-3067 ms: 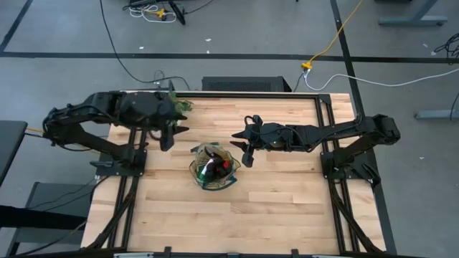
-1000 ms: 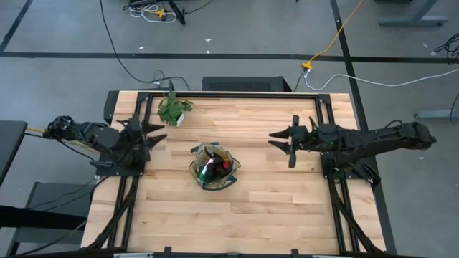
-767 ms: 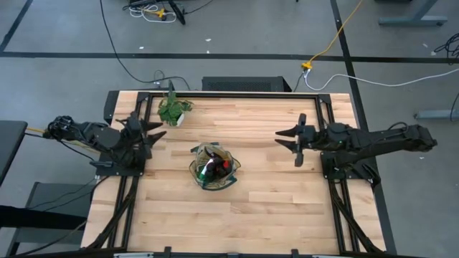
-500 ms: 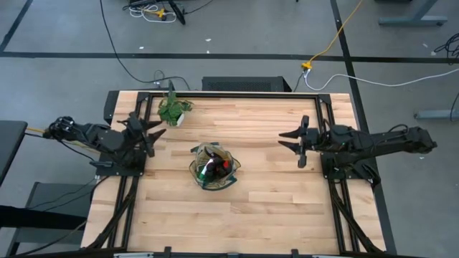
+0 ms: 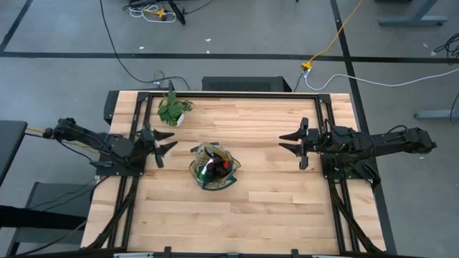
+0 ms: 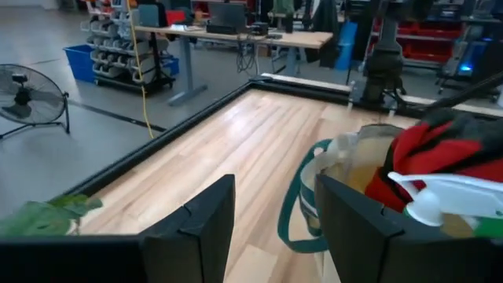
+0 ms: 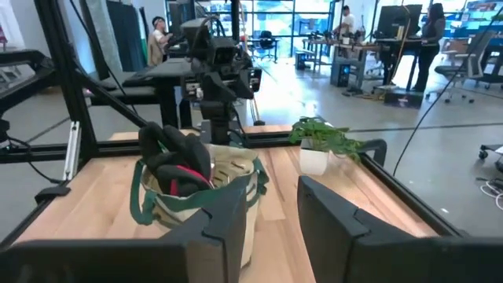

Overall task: Pick & Place Garden tools in Gardening bag
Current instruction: Return to Home Position

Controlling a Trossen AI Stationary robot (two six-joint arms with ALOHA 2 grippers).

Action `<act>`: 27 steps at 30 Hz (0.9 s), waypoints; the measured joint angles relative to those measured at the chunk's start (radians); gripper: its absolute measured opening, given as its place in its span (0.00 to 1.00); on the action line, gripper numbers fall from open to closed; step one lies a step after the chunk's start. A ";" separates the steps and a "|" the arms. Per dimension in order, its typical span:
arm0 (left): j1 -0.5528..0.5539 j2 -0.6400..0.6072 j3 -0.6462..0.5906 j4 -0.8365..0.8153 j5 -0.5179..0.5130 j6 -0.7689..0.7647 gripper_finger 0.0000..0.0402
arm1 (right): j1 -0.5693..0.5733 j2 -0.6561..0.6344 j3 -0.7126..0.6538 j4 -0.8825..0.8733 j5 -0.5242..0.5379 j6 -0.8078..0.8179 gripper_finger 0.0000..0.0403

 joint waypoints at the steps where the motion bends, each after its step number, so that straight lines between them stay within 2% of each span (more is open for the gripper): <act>1: 0.000 0.000 -0.012 0.015 0.002 0.002 0.46 | 0.000 0.000 0.000 0.000 0.000 -0.001 0.29; 10: 0.000 -0.001 -0.055 0.042 0.065 0.010 0.46 | 0.000 0.000 -0.003 -0.006 0.018 0.014 0.29; 13: 0.000 -0.002 -0.055 0.044 0.045 0.014 0.46 | 0.000 -0.008 -0.050 0.043 0.018 0.027 0.29; 18: -0.004 -0.002 -0.055 0.038 0.053 0.029 0.46 | -0.001 -0.036 -0.166 0.222 0.018 0.029 0.29; 24: -0.004 -0.002 -0.058 0.043 0.066 0.021 0.46 | -0.003 -0.087 -0.203 0.232 0.007 0.034 0.29; 27: -0.004 -0.002 -0.130 0.147 0.078 0.019 0.46 | -0.004 -0.097 -0.229 0.231 0.009 0.047 0.29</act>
